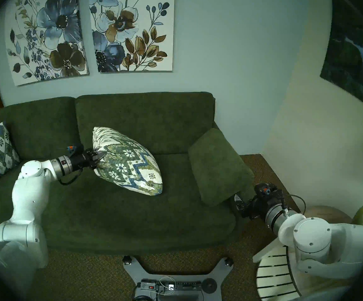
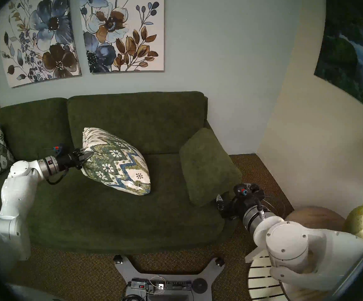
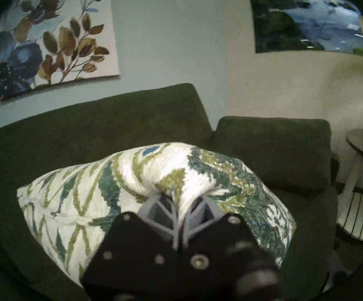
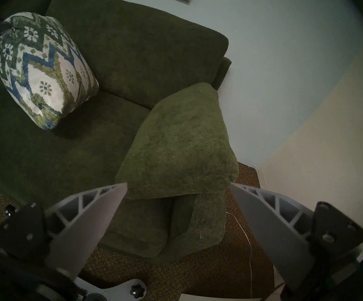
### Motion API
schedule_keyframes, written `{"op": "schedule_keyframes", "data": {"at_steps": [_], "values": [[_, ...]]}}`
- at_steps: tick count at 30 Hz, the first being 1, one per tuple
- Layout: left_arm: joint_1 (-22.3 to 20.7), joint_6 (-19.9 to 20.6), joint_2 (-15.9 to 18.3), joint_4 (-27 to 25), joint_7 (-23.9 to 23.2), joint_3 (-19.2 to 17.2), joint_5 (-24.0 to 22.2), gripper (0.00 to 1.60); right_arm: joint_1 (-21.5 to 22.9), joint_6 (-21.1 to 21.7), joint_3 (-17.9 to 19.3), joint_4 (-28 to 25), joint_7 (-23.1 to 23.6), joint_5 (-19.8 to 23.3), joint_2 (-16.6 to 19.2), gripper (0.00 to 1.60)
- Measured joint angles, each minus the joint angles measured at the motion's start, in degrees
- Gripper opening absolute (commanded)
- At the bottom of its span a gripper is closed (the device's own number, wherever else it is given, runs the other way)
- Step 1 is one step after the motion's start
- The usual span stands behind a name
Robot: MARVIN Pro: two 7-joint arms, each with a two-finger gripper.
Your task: Fix throw pillow on sofa
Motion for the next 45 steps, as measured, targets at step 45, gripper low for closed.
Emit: {"op": "schedule_keyframes", "data": {"at_steps": [45], "values": [[12.07,10.19,-24.86,-27.64,10.55,23.10,3.15,0.00,0.03,-0.10,-0.05,0.01,-0.02,0.02,0.01,1.60]]}}
